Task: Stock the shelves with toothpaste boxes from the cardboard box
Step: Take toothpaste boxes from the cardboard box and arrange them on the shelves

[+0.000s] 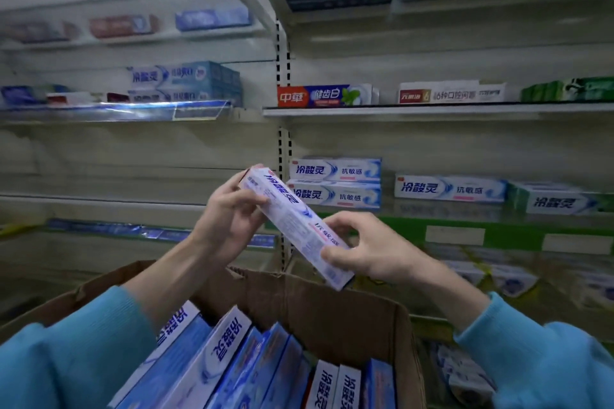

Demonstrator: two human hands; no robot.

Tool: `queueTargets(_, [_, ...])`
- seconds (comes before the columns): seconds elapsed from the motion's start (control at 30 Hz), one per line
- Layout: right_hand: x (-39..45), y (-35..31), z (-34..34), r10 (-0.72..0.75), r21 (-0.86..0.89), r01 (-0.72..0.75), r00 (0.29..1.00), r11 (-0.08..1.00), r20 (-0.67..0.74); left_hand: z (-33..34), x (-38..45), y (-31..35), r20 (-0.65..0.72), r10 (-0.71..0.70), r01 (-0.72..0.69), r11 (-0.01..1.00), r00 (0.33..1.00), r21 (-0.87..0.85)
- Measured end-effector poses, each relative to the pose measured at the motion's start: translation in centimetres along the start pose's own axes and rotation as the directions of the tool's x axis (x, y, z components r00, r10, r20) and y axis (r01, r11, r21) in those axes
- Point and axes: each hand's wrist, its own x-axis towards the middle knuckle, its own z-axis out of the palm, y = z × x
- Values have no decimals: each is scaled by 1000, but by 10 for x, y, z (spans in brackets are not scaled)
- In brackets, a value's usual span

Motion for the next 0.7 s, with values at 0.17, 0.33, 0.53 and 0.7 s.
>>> queueTargets(0.17, [7, 10, -7, -131, -245, 83, 974, 966, -188, -6, -2, -4, -15, -49, 50, 996, 999, 78])
queueTargets(0.33, [12, 16, -13, -171, -266, 117, 967, 957, -189, -7, 0, -7, -14, -34, 35, 991, 999, 128])
queueTargets(0.53, [16, 21, -23, -120, -144, 76, 938, 987, -326, -12, 1, -10, -80, -12, 15, 999, 997, 36])
queueTargets(0.7, [18, 34, -19, 12, -58, -41, 901, 997, -435, -12, 4, -20, -231, 2, 13, 998, 973, 63])
